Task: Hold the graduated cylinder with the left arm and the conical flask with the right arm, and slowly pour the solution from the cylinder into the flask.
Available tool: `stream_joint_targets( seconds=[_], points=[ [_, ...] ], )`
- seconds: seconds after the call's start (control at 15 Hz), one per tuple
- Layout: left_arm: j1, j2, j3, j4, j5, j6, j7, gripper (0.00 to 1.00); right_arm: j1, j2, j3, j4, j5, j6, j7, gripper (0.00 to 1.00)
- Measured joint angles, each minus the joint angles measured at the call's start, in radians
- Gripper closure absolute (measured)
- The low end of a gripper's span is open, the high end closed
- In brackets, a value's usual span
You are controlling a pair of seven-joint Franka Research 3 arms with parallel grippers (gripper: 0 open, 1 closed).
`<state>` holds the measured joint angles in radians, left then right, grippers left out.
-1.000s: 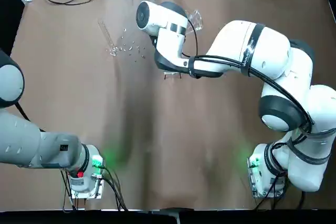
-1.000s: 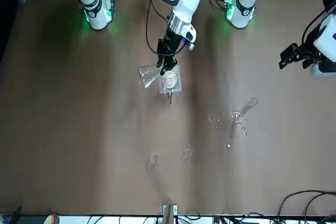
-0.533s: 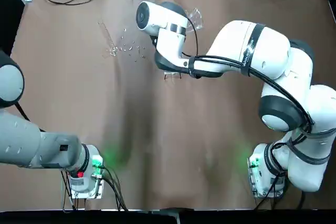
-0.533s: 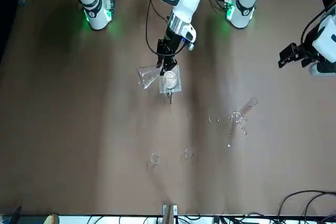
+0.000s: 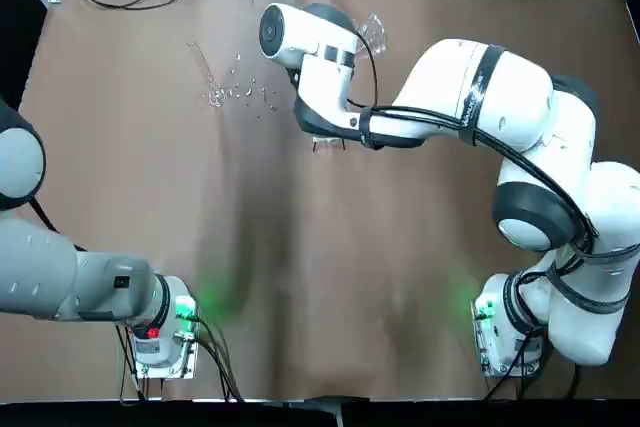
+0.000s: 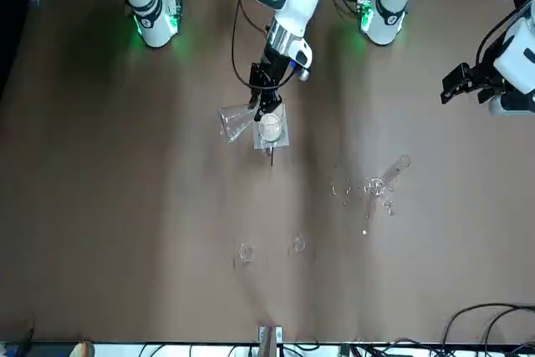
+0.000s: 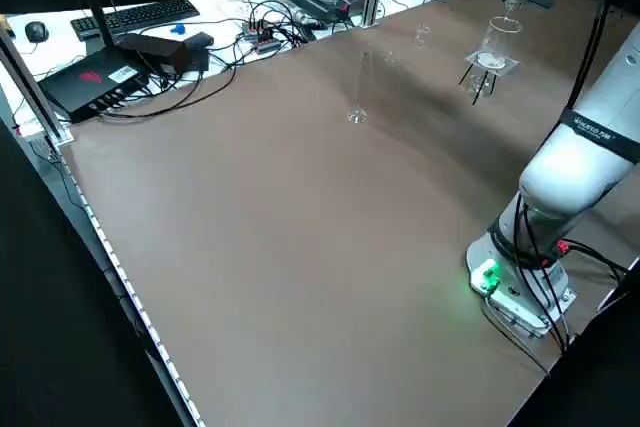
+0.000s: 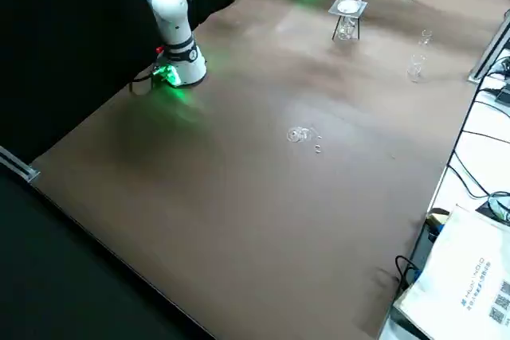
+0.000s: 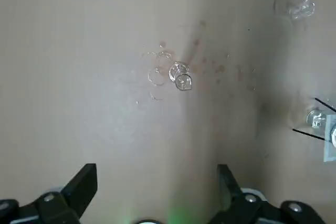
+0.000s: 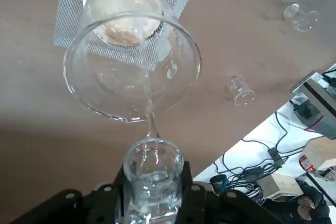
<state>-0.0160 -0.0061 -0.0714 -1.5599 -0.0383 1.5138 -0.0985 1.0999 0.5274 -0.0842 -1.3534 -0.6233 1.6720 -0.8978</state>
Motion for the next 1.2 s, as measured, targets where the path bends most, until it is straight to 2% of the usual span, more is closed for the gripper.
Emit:
stream_joint_targets(
  seconds=[0.53, 1.2],
  points=[
    [0.001, 0.000, 0.001, 0.000, 0.000, 0.000, 0.000, 0.00, -0.005, 0.000, -0.006, 0.012, 0.014, 0.000, 0.000, 0.60],
    [0.003, 0.000, 0.007, 0.000, -0.003, 0.000, 0.000, 0.00, -0.070, 0.000, -0.010, 0.030, 0.232, 0.048, -0.010, 0.60]
  ],
)
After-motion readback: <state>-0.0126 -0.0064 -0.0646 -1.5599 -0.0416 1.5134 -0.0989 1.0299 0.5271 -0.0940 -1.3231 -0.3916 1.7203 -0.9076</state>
